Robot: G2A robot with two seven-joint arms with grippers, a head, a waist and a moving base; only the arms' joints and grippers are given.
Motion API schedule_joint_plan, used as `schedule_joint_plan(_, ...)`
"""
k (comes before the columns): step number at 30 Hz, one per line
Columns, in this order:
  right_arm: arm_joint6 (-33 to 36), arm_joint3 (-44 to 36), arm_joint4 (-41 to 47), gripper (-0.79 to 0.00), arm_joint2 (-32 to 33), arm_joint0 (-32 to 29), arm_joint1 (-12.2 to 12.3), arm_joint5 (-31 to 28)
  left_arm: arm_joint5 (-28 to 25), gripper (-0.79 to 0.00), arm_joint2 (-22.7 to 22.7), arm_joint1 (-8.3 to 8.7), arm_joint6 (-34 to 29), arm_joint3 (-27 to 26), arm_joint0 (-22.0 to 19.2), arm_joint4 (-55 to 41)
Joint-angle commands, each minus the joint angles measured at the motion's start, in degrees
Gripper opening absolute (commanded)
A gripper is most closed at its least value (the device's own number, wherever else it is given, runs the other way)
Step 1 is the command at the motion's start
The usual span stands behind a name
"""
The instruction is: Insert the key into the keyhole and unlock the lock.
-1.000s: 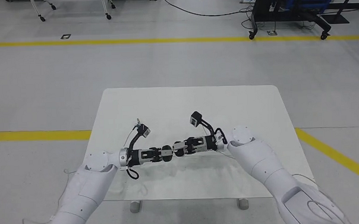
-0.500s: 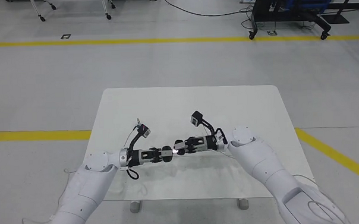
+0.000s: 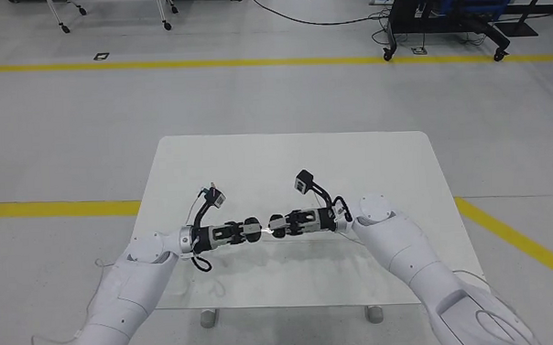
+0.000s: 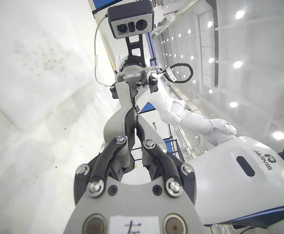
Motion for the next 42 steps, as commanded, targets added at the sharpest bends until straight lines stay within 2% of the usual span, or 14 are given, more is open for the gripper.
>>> schedule_joint_plan(1,-0.3,-0.2,-0.1,-0.785,0.1,-0.1,0.0,0.1,-0.1,-0.785,0.1,-0.02,0.2,0.0,0.0,0.2)
schedule_joint_plan(2,-0.5,-0.3,-0.3,-0.757,0.1,-0.2,0.0,0.2,-0.1,-0.785,0.2,-0.04,0.3,0.0,0.0,0.2)
schedule_joint_plan(3,-0.8,-0.3,-0.5,-0.686,0.1,-0.2,0.1,0.2,-0.1,-0.785,0.2,-0.06,0.4,0.0,0.0,0.2)
schedule_joint_plan(5,-1.5,-0.4,-0.9,-0.631,0.1,-0.3,0.1,0.3,-0.1,-0.785,0.2,-0.11,1.0,-0.1,0.1,-0.2)
schedule_joint_plan(12,-3.9,-1.0,-2.1,-0.493,0.5,-0.5,0.2,0.3,-1.9,-0.785,0.5,-0.31,5.4,-1.1,0.8,2.0)
schedule_joint_plan(21,-4.8,-2.0,-2.9,-0.508,1.3,-1.1,0.7,0.7,-2.3,-0.785,0.1,-0.22,8.3,-1.8,1.3,3.5)
schedule_joint_plan(32,-5.3,-3.0,-3.8,-0.557,1.7,-1.6,1.0,1.3,-1.9,-0.785,0.1,-0.11,7.8,-2.3,1.5,3.9)
schedule_joint_plan(37,-5.5,-3.1,-3.8,-0.785,1.8,-1.7,1.0,1.8,-2.0,-0.785,0.1,-0.1,8.1,-2.1,1.4,4.0)
schedule_joint_plan(42,-5.5,-3.2,-3.8,-0.785,1.8,-1.8,1.0,2.2,-1.9,-0.785,0.2,-0.11,8.1,-1.9,1.4,4.1)
